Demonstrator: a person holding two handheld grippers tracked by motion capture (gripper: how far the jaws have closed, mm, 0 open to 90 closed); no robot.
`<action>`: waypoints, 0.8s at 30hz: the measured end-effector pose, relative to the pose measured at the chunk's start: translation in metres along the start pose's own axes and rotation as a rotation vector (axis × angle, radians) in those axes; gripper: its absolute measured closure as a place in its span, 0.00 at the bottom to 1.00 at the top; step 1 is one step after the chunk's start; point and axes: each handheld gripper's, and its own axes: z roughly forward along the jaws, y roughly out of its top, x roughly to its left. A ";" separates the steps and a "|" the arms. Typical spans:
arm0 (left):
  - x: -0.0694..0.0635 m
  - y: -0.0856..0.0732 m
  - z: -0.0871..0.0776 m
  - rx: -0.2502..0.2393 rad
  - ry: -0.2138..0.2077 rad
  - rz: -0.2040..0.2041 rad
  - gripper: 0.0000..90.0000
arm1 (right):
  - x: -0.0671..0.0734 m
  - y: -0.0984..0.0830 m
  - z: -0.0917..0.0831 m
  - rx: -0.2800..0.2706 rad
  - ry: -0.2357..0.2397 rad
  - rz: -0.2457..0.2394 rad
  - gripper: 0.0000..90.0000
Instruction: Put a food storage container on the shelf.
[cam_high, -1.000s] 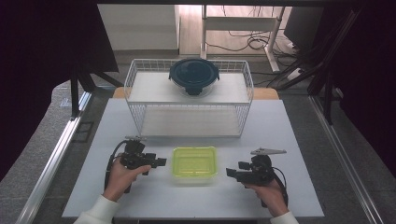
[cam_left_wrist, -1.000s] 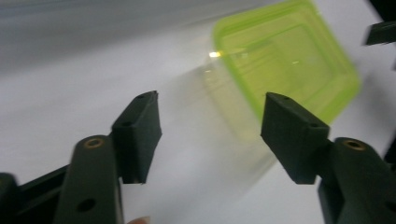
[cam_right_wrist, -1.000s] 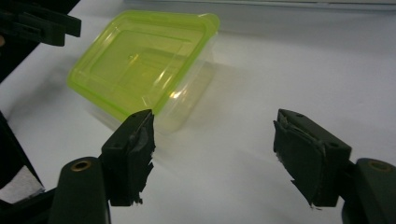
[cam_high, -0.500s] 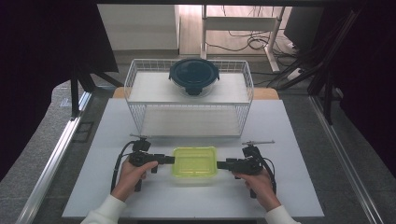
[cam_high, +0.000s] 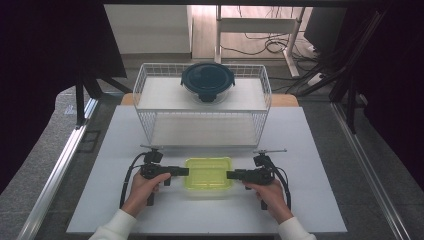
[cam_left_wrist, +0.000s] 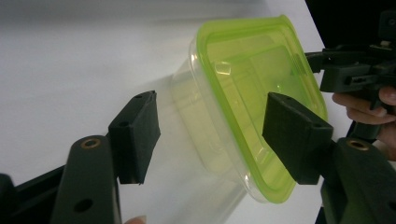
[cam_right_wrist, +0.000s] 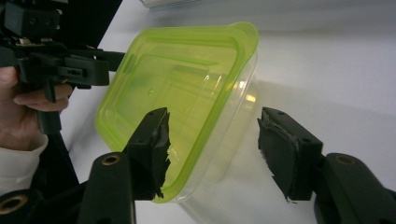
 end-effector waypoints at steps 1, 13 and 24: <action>0.001 -0.001 0.001 0.001 -0.018 -0.012 0.41 | -0.001 0.000 0.001 -0.003 0.001 0.003 0.51; 0.004 -0.005 0.009 0.034 -0.108 -0.066 0.74 | -0.007 -0.004 0.004 0.007 0.057 0.081 0.78; -0.011 -0.005 -0.001 0.001 -0.097 -0.016 0.84 | -0.002 -0.004 -0.008 -0.022 0.058 0.051 0.87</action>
